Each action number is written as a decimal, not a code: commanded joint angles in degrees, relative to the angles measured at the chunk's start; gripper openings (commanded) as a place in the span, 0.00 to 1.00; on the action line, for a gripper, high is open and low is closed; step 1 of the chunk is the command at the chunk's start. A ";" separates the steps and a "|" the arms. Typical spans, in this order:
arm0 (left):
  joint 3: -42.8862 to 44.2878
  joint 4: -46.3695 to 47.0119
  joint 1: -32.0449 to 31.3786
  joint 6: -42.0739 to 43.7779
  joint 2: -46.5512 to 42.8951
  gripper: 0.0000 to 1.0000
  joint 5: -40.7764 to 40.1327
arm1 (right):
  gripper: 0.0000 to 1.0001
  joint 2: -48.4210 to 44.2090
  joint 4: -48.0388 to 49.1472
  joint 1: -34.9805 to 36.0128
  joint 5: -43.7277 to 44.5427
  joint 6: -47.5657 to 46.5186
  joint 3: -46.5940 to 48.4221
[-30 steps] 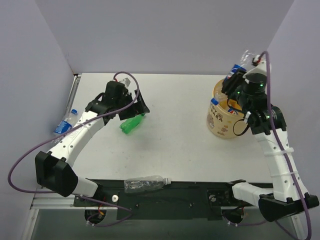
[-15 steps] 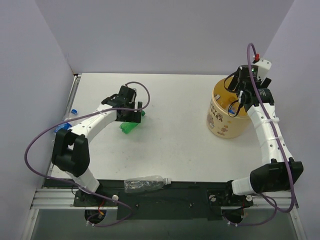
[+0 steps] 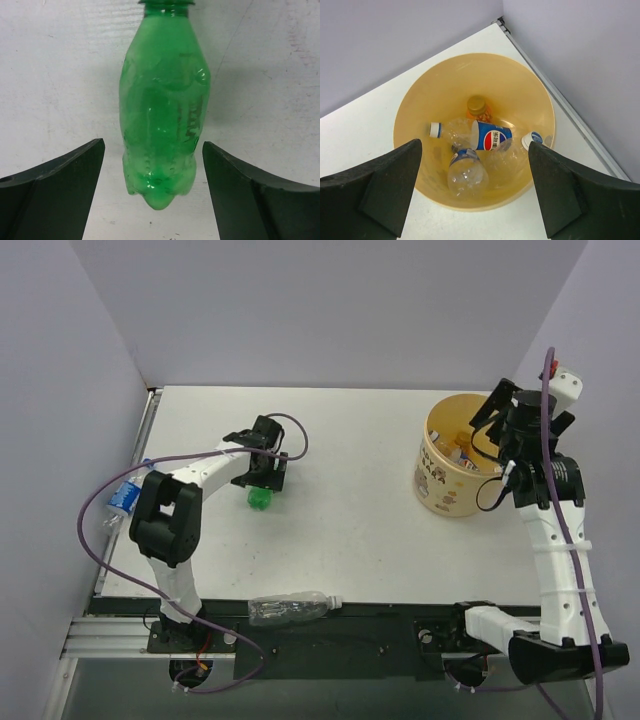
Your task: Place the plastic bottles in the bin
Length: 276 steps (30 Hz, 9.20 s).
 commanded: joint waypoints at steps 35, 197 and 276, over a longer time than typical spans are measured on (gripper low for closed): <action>2.45 12.81 -4.84 -13.11 -17.04 0.54 53.37 | 0.81 15.31 22.59 28.27 -26.60 30.27 -11.11; 1.04 -4.76 10.28 -16.19 -22.23 0.97 28.68 | 0.59 17.96 12.57 37.14 -13.32 36.25 -37.04; -28.05 24.31 39.28 -94.75 -16.70 0.97 -34.94 | 1.00 0.47 1.06 3.31 -4.18 8.91 3.57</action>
